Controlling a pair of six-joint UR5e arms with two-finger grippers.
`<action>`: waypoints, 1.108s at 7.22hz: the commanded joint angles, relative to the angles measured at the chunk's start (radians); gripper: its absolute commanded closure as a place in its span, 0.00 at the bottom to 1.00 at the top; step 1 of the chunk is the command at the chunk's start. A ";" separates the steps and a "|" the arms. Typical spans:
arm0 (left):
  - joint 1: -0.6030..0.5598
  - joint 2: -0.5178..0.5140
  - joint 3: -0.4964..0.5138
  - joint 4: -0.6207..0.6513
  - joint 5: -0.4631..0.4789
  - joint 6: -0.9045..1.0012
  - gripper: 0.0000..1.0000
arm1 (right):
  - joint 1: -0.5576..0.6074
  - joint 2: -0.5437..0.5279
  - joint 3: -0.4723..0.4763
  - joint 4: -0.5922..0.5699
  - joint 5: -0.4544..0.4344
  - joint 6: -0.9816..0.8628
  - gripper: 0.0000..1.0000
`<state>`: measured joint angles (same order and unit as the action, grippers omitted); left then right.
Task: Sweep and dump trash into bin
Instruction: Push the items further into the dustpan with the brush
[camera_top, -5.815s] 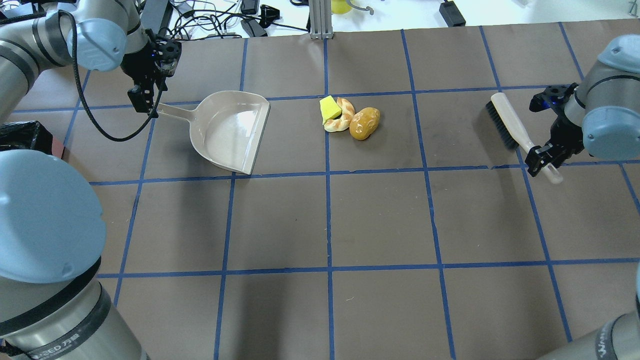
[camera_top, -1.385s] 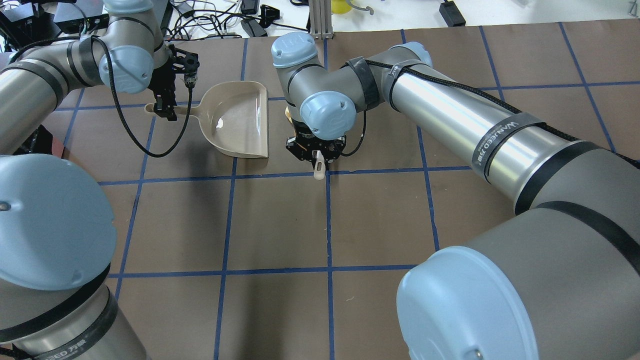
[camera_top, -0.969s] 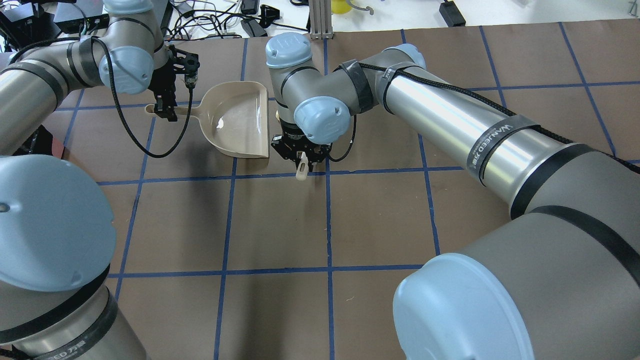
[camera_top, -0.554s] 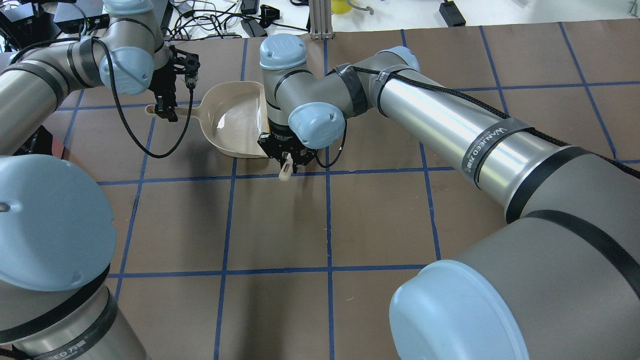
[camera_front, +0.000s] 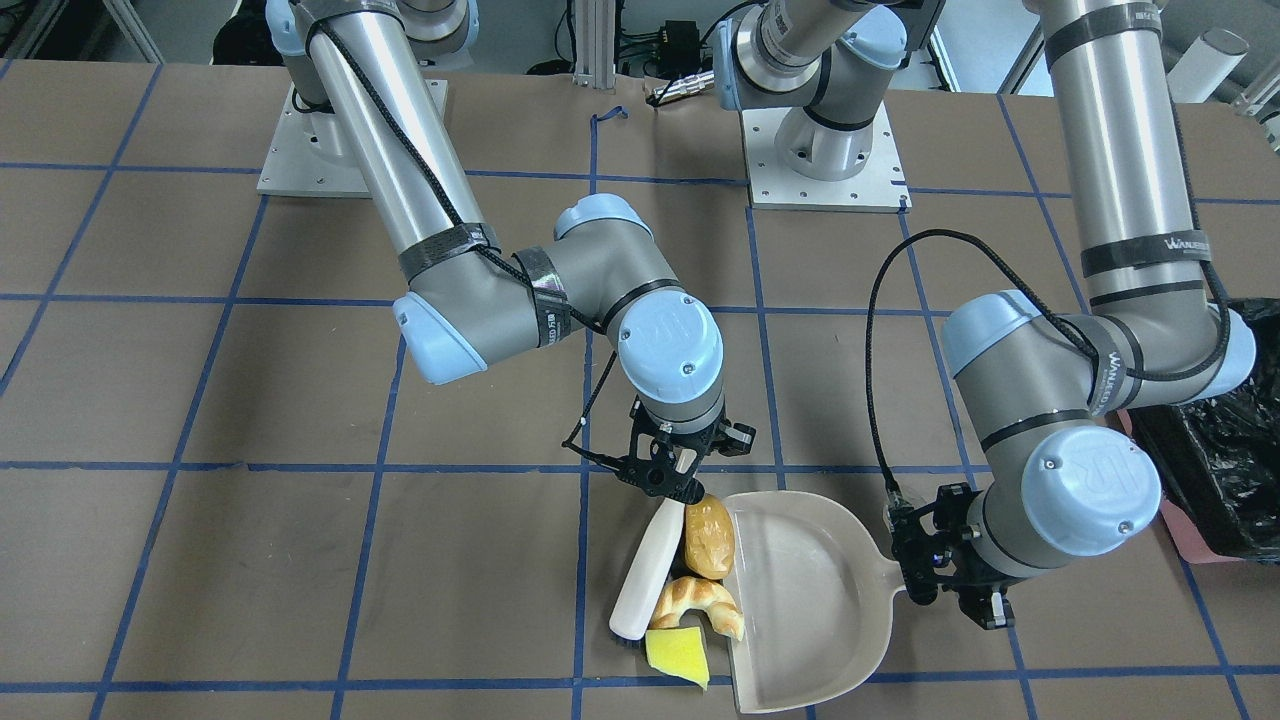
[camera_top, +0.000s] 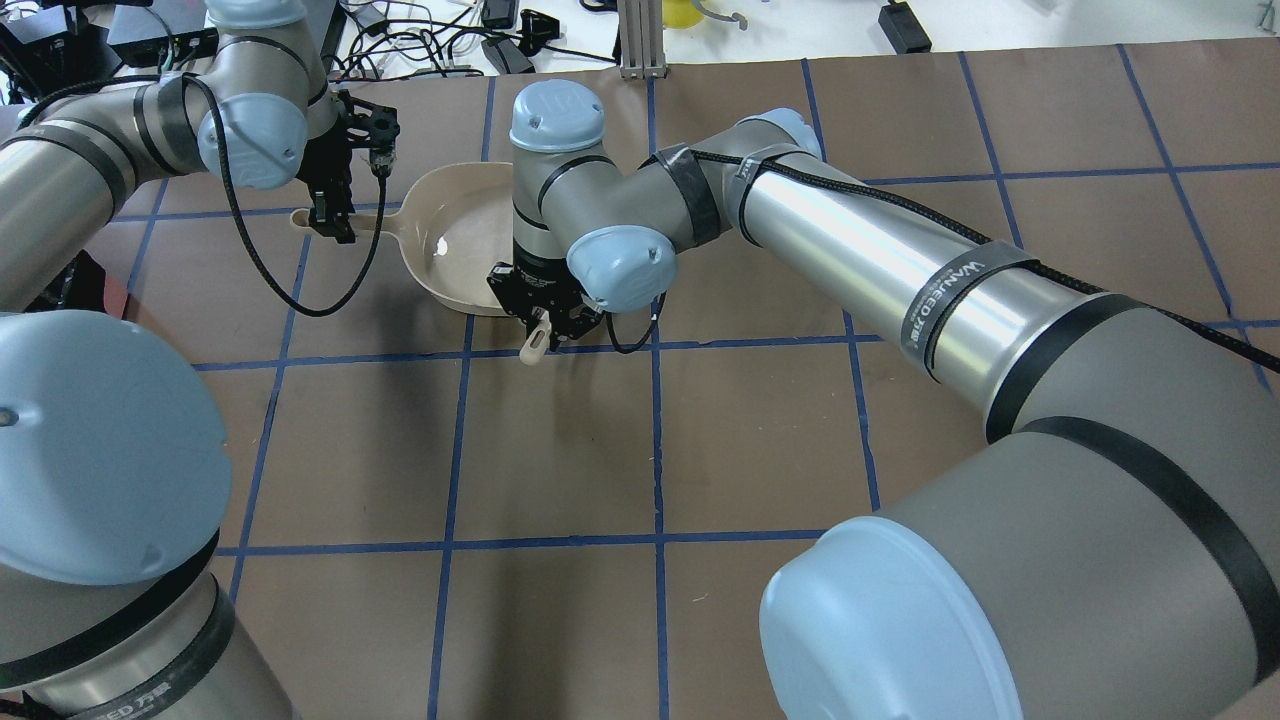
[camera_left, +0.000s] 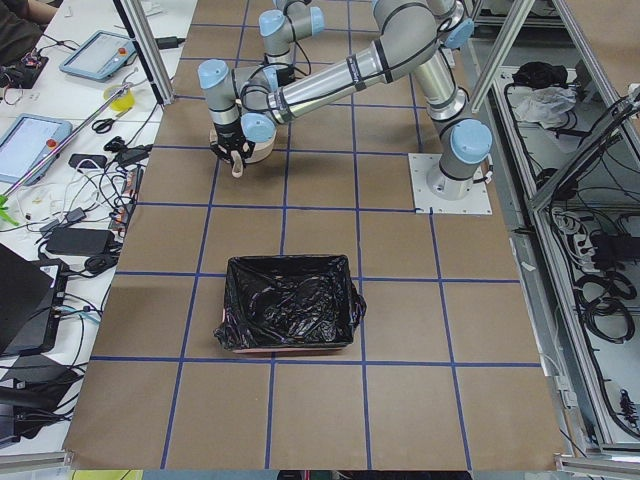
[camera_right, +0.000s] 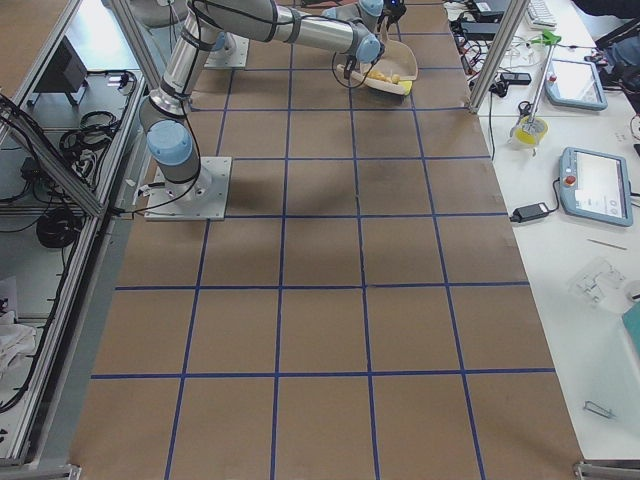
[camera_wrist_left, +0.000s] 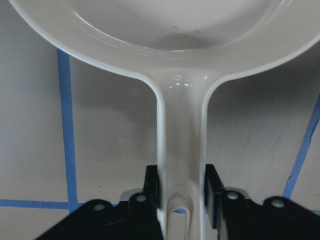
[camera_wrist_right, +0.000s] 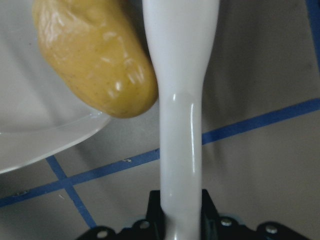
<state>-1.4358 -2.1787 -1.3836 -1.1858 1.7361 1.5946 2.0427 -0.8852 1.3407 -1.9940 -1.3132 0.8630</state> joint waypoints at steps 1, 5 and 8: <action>0.000 0.002 -0.002 0.000 0.002 0.001 1.00 | 0.002 0.006 -0.001 -0.052 0.028 0.040 1.00; -0.002 0.004 0.003 0.000 0.003 -0.001 1.00 | 0.007 0.011 -0.033 -0.083 0.112 0.067 1.00; -0.002 0.002 -0.002 0.000 0.000 -0.001 1.00 | 0.046 0.025 -0.073 -0.083 0.167 0.030 1.00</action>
<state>-1.4368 -2.1758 -1.3845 -1.1857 1.7371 1.5938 2.0693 -0.8697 1.2810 -2.0745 -1.1680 0.9022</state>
